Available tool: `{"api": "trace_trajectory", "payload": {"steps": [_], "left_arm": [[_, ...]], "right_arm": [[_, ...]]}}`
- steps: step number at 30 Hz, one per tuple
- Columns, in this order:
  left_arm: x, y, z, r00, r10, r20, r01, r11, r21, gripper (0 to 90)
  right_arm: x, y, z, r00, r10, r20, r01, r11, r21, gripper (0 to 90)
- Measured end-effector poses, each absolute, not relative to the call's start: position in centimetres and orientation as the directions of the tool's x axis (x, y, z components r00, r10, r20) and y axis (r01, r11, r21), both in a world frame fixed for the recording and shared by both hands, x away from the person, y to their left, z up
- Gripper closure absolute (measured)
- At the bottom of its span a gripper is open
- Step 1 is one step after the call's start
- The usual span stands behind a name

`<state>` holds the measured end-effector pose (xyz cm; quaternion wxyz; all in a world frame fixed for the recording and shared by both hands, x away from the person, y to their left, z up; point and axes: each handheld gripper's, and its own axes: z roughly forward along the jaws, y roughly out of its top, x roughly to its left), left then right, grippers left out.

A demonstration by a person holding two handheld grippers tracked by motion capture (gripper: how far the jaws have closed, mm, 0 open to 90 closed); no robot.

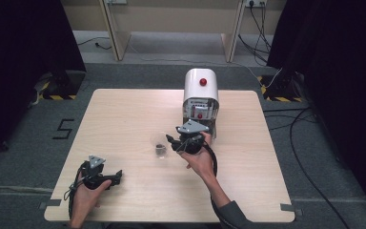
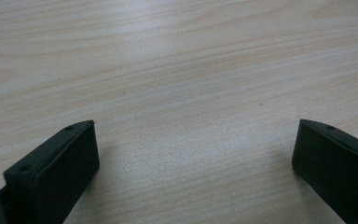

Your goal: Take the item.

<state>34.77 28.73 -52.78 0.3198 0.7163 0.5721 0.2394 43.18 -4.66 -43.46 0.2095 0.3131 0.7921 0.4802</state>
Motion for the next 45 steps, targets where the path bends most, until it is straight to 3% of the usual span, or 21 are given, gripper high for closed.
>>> {"api": "trace_trajectory", "payload": {"steps": [11,45], "left_arm": [[34.8,28.7,-52.8,0.231,0.973,-0.023,0.666,-0.141,0.732,0.0],[34.8,28.7,-52.8,0.230,0.973,-0.022,0.666,-0.141,0.732,0.0]], "right_arm": [[42.6,-7.2,-43.1,-0.679,0.734,-0.009,0.321,0.308,0.896,39.7],[39.7,-12.4,-44.6,-0.632,0.775,0.011,0.336,0.261,0.905,35.7]]}}
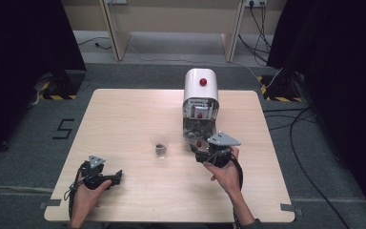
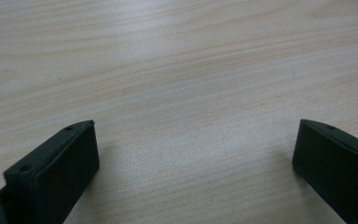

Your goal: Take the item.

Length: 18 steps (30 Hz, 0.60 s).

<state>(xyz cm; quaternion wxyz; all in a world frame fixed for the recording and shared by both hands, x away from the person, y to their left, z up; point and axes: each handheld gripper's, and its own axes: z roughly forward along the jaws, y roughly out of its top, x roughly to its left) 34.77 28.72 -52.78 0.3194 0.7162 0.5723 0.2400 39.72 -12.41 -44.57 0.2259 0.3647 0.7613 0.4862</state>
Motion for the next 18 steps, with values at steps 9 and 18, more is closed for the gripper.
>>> {"api": "trace_trajectory", "payload": {"steps": [9,18], "left_arm": [[34.8,28.7,-52.8,0.231,0.973,-0.023,0.666,-0.141,0.732,0.0],[34.8,28.7,-52.8,0.230,0.973,-0.022,0.667,-0.141,0.732,0.0]], "right_arm": [[39.1,-13.2,-44.8,-0.625,0.780,0.008,0.339,0.263,0.903,34.6],[38.5,-14.2,-45.3,-0.617,0.787,0.004,0.355,0.274,0.894,33.7]]}}
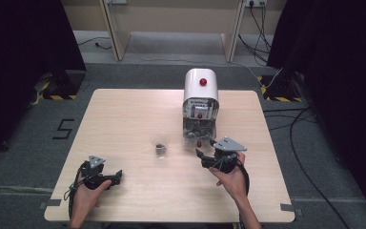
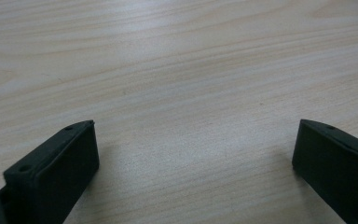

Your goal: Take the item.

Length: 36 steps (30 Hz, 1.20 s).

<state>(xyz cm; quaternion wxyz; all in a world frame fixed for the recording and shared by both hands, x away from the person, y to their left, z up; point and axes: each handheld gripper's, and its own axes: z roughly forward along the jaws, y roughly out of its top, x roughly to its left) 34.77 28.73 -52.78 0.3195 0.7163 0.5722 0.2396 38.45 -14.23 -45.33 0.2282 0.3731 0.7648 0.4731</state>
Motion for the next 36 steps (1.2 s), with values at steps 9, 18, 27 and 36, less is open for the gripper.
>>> {"api": "trace_trajectory", "payload": {"steps": [9,18,27,36], "left_arm": [[34.8,28.7,-52.8,0.230,0.973,-0.022,0.667,-0.141,0.732,0.0],[34.8,28.7,-52.8,0.230,0.973,-0.022,0.667,-0.141,0.732,0.0],[34.8,28.7,-52.8,0.230,0.973,-0.022,0.667,-0.141,0.732,0.0],[34.8,28.7,-52.8,0.230,0.973,-0.022,0.666,-0.141,0.732,0.0]], "right_arm": [[37.7,-15.3,-45.8,-0.600,0.800,0.005,0.370,0.272,0.888,33.1],[37.2,-16.5,-46.5,-0.585,0.811,0.013,0.391,0.268,0.881,32.2],[36.7,-17.5,-47.0,-0.570,0.822,0.016,0.404,0.263,0.876,32.2],[36.3,-18.1,-47.8,-0.563,0.826,0.022,0.425,0.267,0.865,32.1]]}}
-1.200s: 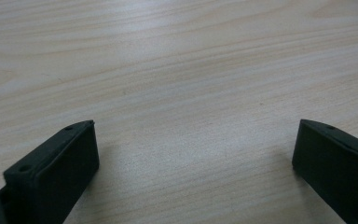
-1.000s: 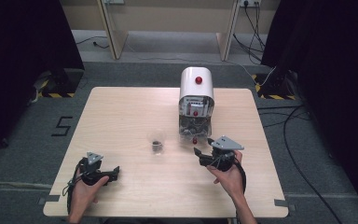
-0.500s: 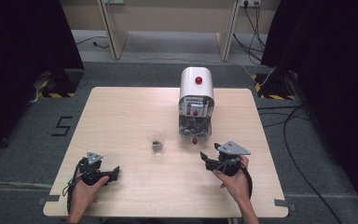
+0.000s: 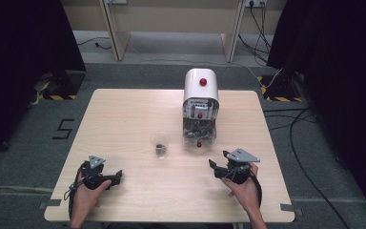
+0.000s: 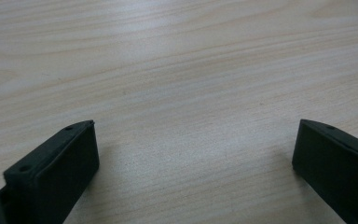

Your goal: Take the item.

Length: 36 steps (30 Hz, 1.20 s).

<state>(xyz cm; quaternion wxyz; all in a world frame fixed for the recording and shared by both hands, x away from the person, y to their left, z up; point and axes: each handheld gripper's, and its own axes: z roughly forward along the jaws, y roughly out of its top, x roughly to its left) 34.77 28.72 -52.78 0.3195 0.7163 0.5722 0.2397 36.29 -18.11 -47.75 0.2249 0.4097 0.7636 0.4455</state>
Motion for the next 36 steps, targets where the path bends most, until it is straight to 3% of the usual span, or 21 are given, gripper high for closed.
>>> {"api": "trace_trajectory", "payload": {"steps": [24,36], "left_arm": [[34.8,28.7,-52.8,0.230,0.973,-0.022,0.667,-0.141,0.732,0.0],[34.8,28.7,-52.8,0.230,0.973,-0.022,0.667,-0.141,0.732,0.0]], "right_arm": [[35.3,-19.4,-49.4,-0.547,0.837,0.037,0.475,0.273,0.837,31.6],[34.8,-20.0,-50.0,-0.532,0.846,0.037,0.503,0.281,0.818,26.6]]}}
